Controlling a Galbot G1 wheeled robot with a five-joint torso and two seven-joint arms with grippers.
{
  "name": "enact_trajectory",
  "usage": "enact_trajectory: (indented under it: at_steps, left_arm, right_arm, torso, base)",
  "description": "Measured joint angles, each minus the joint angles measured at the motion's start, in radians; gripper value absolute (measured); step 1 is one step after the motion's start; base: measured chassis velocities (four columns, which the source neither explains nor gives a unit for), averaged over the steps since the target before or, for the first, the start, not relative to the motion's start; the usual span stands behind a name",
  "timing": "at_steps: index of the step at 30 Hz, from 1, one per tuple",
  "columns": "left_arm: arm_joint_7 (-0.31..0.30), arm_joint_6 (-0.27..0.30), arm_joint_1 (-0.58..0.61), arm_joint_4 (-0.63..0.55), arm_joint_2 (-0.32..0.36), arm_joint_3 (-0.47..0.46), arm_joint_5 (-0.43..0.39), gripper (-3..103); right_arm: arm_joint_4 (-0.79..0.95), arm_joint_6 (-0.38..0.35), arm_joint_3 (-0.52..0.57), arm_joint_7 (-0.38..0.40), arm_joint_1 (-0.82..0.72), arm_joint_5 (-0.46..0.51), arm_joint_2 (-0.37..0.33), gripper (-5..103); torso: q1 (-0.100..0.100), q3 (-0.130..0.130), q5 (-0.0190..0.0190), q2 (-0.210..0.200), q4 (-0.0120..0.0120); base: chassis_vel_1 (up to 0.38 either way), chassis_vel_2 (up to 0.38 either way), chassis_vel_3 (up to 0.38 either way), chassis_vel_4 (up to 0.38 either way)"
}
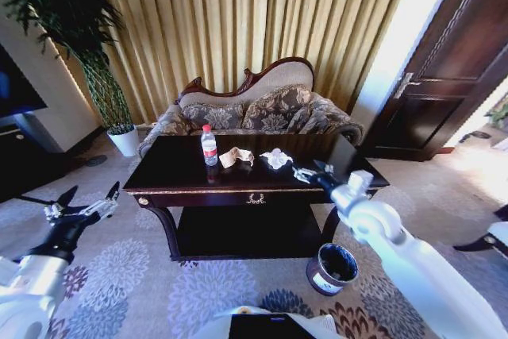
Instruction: Move to the front of the table and place the trash on the table into the trash bin.
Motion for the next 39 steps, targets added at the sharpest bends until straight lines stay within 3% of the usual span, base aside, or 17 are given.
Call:
enact_trajectory:
  at_steps: [6,12,39]
  left_arm:
    - [0.000,-0.005,0.016,0.000,-0.010,-0.021,0.003,100]
    - [-0.002,-0.005,0.019,0.000,-0.003,-0.045,-0.014,100]
    - [-0.004,-0.005,0.010,0.000,-0.002,-0.042,-0.029,100]
  right_arm:
    - [-0.153,-0.027,-0.192,0.038,0.195,-0.009,0.056,100]
    - [-0.297,-0.037,-0.304,0.076,0.315,-0.029,0.124,100]
    - [-0.645,-0.059,-0.397,0.156,0.469,-0.056,0.281,100]
  torso:
    - [0.000,0.000,0.0001,0.000,0.0002]
    - [0.000,0.000,0.0002,0.000,0.0001]
    - [0.000,0.000,0.0002,0.000,0.0000]
  base:
    - [0.000,0.000,0.000,0.000]
    - [0.000,0.000,0.000,0.000]
    - [0.000,0.000,0.000,0.000]
